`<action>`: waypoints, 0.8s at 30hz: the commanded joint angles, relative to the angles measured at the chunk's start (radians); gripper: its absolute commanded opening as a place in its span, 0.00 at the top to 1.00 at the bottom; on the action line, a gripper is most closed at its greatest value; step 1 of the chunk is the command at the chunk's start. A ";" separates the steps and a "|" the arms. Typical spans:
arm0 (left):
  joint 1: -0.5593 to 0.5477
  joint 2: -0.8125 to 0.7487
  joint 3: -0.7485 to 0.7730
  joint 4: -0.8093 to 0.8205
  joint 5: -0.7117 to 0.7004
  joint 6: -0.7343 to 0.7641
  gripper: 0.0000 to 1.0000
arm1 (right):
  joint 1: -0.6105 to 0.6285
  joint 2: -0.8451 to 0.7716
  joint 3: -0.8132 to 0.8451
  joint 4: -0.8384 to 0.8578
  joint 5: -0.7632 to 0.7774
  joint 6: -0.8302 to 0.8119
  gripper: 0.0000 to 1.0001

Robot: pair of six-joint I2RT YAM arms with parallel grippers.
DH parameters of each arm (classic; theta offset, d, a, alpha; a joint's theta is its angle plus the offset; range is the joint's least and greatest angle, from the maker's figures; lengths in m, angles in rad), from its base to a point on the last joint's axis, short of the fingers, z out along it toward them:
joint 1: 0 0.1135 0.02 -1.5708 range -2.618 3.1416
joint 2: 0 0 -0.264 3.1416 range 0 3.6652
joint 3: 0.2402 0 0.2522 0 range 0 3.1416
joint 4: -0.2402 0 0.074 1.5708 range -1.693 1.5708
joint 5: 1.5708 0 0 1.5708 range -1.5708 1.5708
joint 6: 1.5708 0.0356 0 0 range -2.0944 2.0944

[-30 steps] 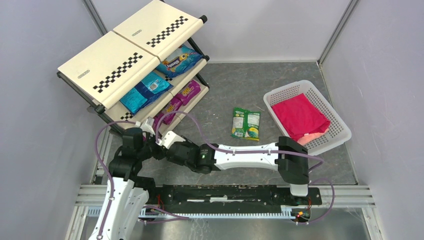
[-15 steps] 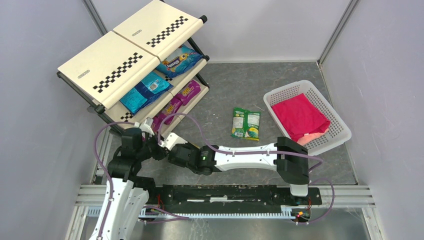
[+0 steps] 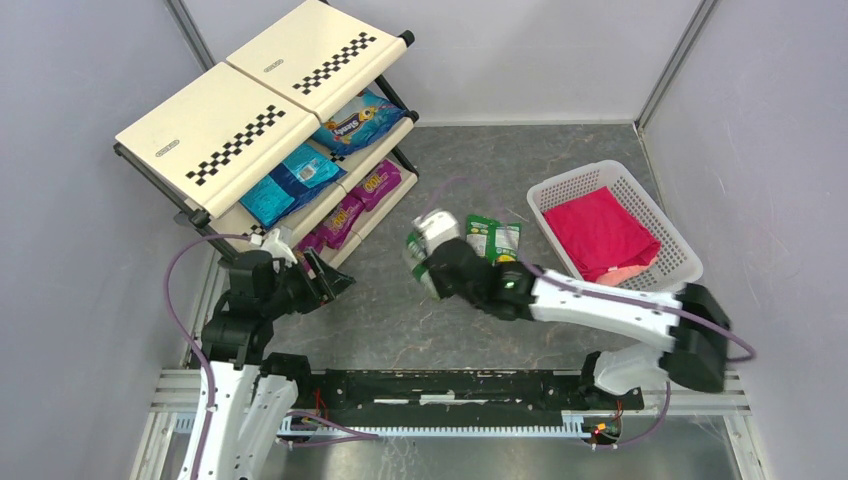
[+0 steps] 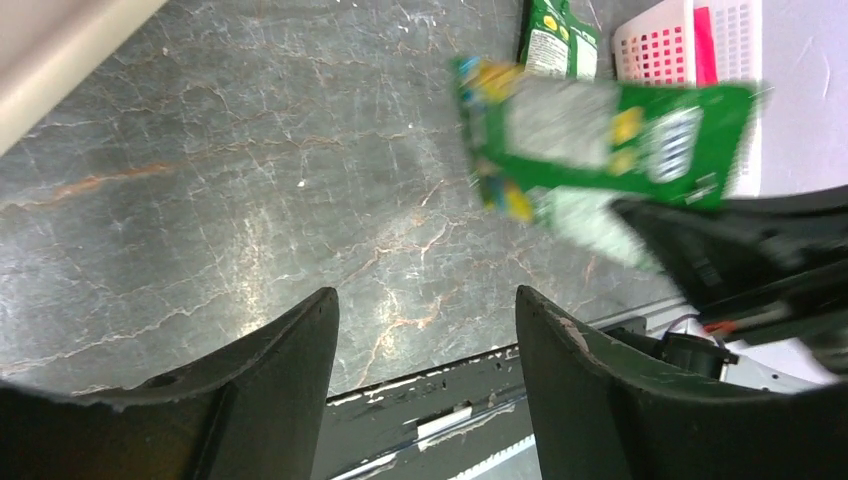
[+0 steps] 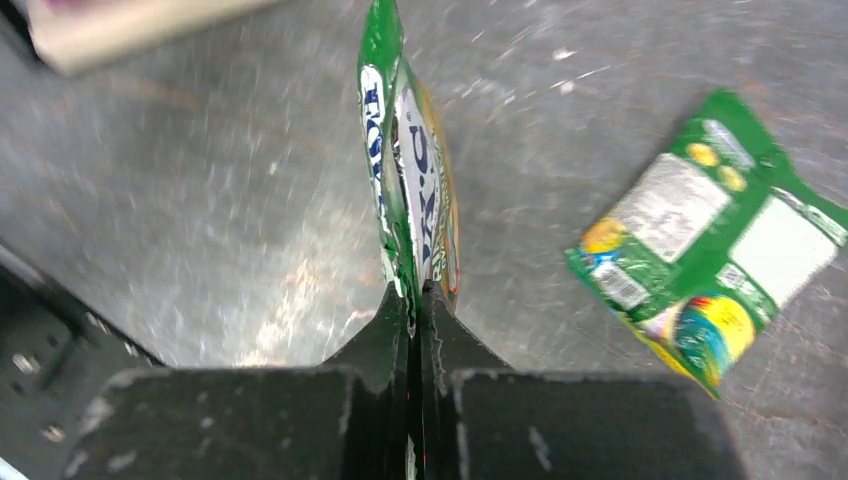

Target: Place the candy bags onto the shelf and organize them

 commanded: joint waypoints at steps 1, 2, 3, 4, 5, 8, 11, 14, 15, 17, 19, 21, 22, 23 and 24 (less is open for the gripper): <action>0.004 -0.038 0.001 0.018 -0.035 0.072 0.28 | -0.104 -0.265 -0.119 0.310 -0.009 0.171 1.00; 0.004 -0.049 -0.004 0.021 -0.035 0.079 0.27 | -0.117 -0.322 -0.141 0.390 0.020 0.179 1.00; 0.004 -0.057 -0.010 0.023 -0.038 0.089 0.27 | -0.127 -0.361 -0.156 0.449 0.047 0.173 1.00; 0.004 -0.065 -0.016 0.021 -0.040 0.099 0.26 | -0.136 -0.395 -0.155 0.505 0.083 0.160 0.99; 0.004 -0.068 -0.018 0.021 -0.036 0.106 0.26 | -0.143 -0.413 -0.141 0.542 0.110 0.149 0.99; 0.002 -0.063 -0.020 0.021 -0.015 0.115 0.26 | -0.171 -0.413 -0.034 0.637 0.147 0.086 0.99; 0.004 -0.052 -0.020 0.024 -0.020 0.112 0.26 | -0.194 -0.338 0.106 0.722 0.119 0.046 1.00; 0.004 -0.044 -0.017 0.032 -0.030 0.104 0.25 | -0.213 -0.211 0.301 0.754 0.085 0.056 0.99; 0.004 -0.042 -0.015 0.035 -0.035 0.103 0.25 | -0.221 -0.166 0.384 0.756 0.067 0.070 0.99; 0.005 -0.037 -0.014 0.033 -0.042 0.101 0.25 | -0.239 -0.057 0.530 0.761 0.023 0.131 0.99; 0.006 -0.033 -0.017 0.033 -0.041 0.099 0.25 | -0.260 0.051 0.657 0.788 -0.013 0.205 0.99; 0.005 -0.031 -0.017 0.034 -0.043 0.099 0.25 | -0.280 0.159 0.771 0.829 -0.024 0.296 0.99; 0.005 -0.030 -0.017 0.033 -0.043 0.099 0.25 | -0.290 0.220 0.840 0.842 -0.032 0.355 0.99; 0.006 -0.031 -0.017 0.033 -0.044 0.099 0.25 | -0.305 0.273 0.907 0.847 -0.035 0.414 0.99; 0.007 -0.031 -0.017 0.031 -0.045 0.099 0.25 | -0.317 0.337 0.965 0.840 -0.039 0.505 0.99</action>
